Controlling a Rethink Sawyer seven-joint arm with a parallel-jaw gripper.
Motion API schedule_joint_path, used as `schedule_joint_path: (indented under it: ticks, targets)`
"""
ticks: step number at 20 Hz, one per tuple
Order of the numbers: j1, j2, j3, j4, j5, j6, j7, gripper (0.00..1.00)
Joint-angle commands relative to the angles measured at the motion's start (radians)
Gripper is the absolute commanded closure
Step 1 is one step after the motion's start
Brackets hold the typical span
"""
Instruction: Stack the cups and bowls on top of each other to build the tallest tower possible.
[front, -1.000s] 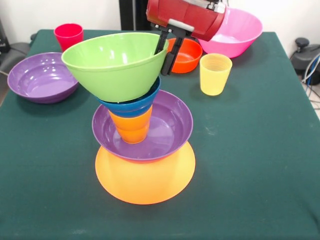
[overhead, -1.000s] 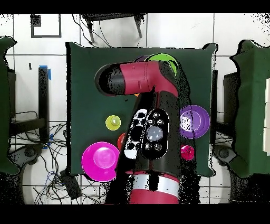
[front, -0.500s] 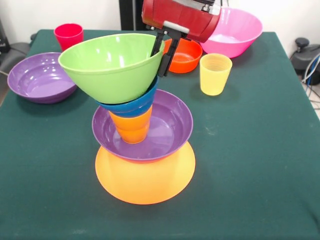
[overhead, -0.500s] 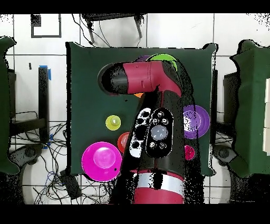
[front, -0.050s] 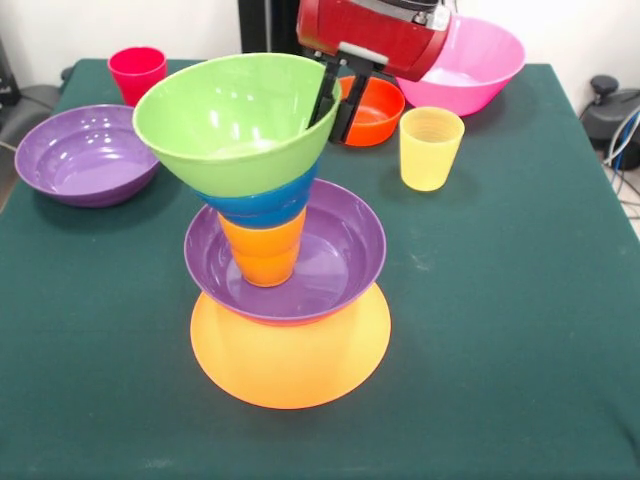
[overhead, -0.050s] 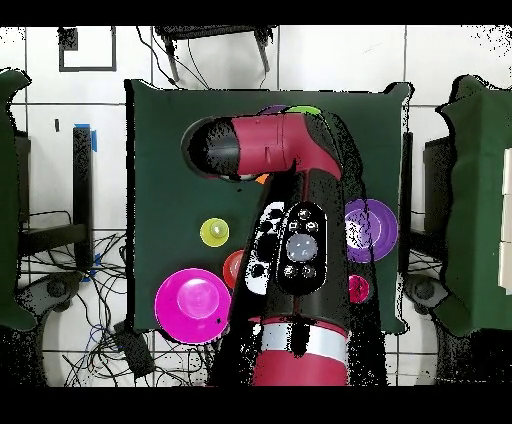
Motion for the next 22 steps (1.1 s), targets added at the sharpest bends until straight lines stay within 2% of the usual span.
schedule_joint_path:
  ticks: [1, 10, 22]
  targets:
    - [0.009, 0.067, 0.109, 0.02, -0.012, 0.144, -0.102, 1.0]
    - [-0.003, 0.088, 0.11, -0.034, -0.074, 0.075, -0.145, 1.0]
    - [-0.014, 0.099, 0.122, -0.043, -0.077, 0.045, -0.157, 1.0]
